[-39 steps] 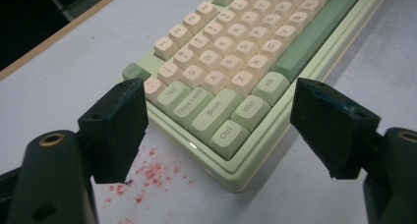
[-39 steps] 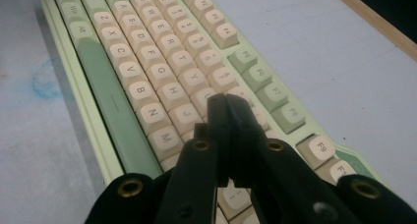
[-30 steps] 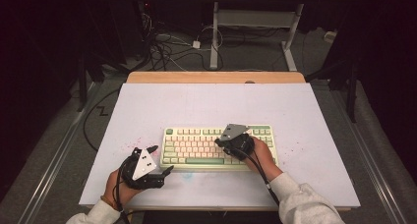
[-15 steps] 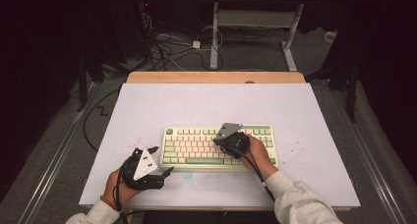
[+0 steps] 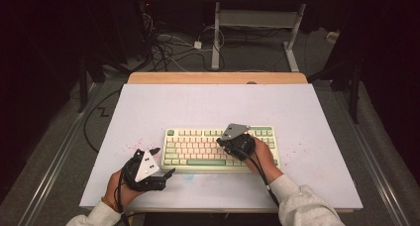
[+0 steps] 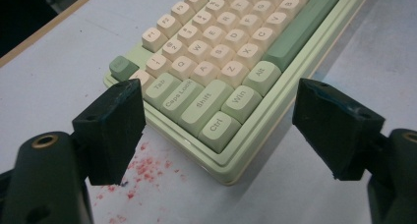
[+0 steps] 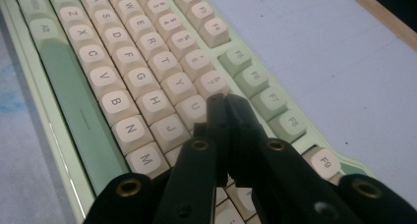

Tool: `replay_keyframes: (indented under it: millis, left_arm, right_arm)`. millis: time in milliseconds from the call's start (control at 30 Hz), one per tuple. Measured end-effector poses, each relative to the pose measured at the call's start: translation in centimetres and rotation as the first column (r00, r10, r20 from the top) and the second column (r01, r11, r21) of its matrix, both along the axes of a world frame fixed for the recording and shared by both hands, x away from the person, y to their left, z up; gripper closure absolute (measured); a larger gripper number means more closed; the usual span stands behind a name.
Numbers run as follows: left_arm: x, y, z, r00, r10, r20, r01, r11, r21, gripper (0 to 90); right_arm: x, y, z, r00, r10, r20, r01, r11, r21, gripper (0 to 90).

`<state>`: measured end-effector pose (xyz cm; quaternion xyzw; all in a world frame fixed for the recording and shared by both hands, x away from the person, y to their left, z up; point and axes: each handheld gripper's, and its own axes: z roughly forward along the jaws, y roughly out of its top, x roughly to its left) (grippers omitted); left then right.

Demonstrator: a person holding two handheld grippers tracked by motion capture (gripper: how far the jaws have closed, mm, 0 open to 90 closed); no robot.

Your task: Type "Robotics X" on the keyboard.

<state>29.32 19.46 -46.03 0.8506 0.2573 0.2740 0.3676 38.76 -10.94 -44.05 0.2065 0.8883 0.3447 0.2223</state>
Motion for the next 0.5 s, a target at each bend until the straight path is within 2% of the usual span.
replay_keyframes:
  millis: [300, 400, 500]
  left_arm:
    - [0.1, -0.2, -0.1, 1.0, 0.003, 0.003, -0.003, 1.0, 0.001, 19.6]
    - [0.1, -0.1, 0.0, 0.9999, 0.006, 0.012, -0.006, 0.9999, -0.012, 19.6]
    - [0.1, -0.1, -0.1, 1.0, 0.004, 0.007, -0.004, 1.0, -0.007, 19.6]
  right_arm:
    - [-0.7, -1.2, 1.1, 0.9994, -0.022, 0.027, 0.02, 0.9982, 0.056, 87.1]
    - [-0.8, -1.7, 1.5, 0.9991, -0.02, 0.036, 0.017, 0.9964, 0.083, 85.2]
    - [-1.0, -2.1, 1.9, 0.9988, -0.018, 0.046, 0.013, 0.9943, 0.106, 80.4]
